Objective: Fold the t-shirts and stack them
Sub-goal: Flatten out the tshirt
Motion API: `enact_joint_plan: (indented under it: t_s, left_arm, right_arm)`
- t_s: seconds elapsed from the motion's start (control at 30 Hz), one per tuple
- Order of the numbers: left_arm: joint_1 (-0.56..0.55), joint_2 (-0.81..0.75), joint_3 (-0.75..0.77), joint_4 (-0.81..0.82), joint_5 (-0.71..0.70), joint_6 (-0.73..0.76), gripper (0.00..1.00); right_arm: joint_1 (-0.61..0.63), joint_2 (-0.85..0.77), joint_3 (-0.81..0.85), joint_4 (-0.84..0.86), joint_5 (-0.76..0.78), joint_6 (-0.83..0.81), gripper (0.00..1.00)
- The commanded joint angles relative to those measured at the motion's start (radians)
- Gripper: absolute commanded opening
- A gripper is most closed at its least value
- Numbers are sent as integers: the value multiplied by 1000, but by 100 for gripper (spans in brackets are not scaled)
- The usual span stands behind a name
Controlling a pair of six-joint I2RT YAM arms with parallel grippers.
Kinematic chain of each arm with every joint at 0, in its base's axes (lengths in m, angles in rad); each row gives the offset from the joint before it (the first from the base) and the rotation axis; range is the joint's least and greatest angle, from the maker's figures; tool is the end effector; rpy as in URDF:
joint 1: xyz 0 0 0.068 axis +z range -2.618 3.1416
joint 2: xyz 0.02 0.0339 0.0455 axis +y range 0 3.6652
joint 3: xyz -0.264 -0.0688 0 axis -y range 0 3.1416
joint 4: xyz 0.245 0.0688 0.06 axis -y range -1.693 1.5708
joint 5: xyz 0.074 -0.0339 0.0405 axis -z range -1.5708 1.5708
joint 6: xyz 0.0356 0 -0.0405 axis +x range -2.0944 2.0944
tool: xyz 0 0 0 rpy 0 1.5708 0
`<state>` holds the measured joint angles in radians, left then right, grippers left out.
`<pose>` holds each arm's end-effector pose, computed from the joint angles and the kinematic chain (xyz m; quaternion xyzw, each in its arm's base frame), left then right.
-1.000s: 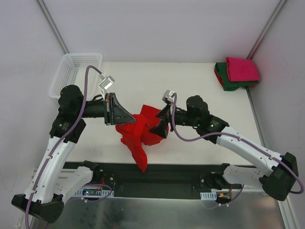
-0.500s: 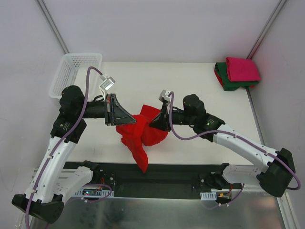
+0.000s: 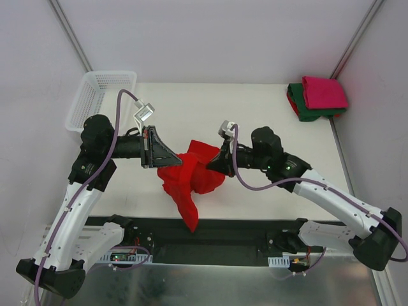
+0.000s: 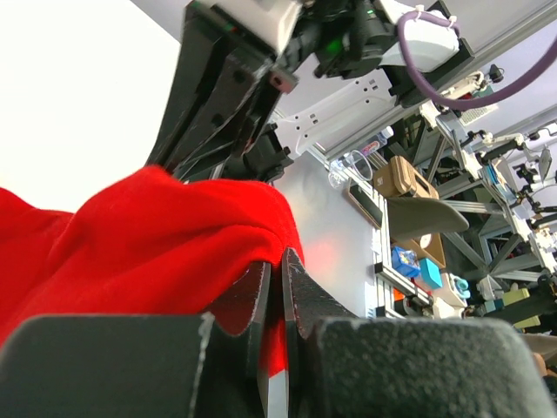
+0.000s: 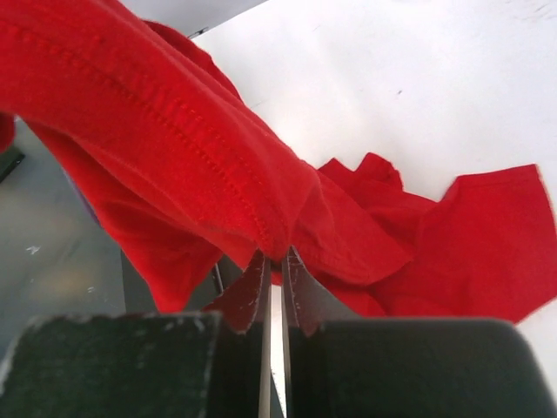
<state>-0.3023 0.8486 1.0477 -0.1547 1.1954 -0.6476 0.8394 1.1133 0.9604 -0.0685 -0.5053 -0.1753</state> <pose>0.1436 -0.0795 0.4227 0.3024 0.6328 -0.6191 0.3533 0.1590 0.2030 0.3492 -0.5038 0.5850 0.3817 0.5082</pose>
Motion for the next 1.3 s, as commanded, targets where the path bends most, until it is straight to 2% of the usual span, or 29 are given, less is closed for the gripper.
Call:
enact_joint_plan:
  t_s: [0.0,0.17,0.43,0.63,0.87,0.93,1.1,1.27]
  left_arm:
    - [-9,-14,-8,47,3,2,0]
    - [-9,-3,-15,49,-5,12,0]
    - [-9,40,-31,47,-13,46,0]
    - [-9,101,-64,47,-72,97,1]
    - [-26,265,-124,49,-241,183,0]
    - [-43,325,-123,55,-282,198,0]
    - [-107,463,-91,70,-352,239,0]
    - [-161,622,-32,81,-419,272,0]
  right_arm:
    - [3,-104,90,-115,94,-85,1]
    - [3,-165,146,-269,226,-139,1]
    - [4,-276,236,-421,411,-190,1]
    - [4,-311,247,-494,478,-199,1]
    - [3,-267,184,-541,499,-155,1]
    - [3,-254,155,-528,554,-129,1]
    - [4,-184,57,-479,649,-69,1]
    - [4,-78,28,-459,703,-18,1]
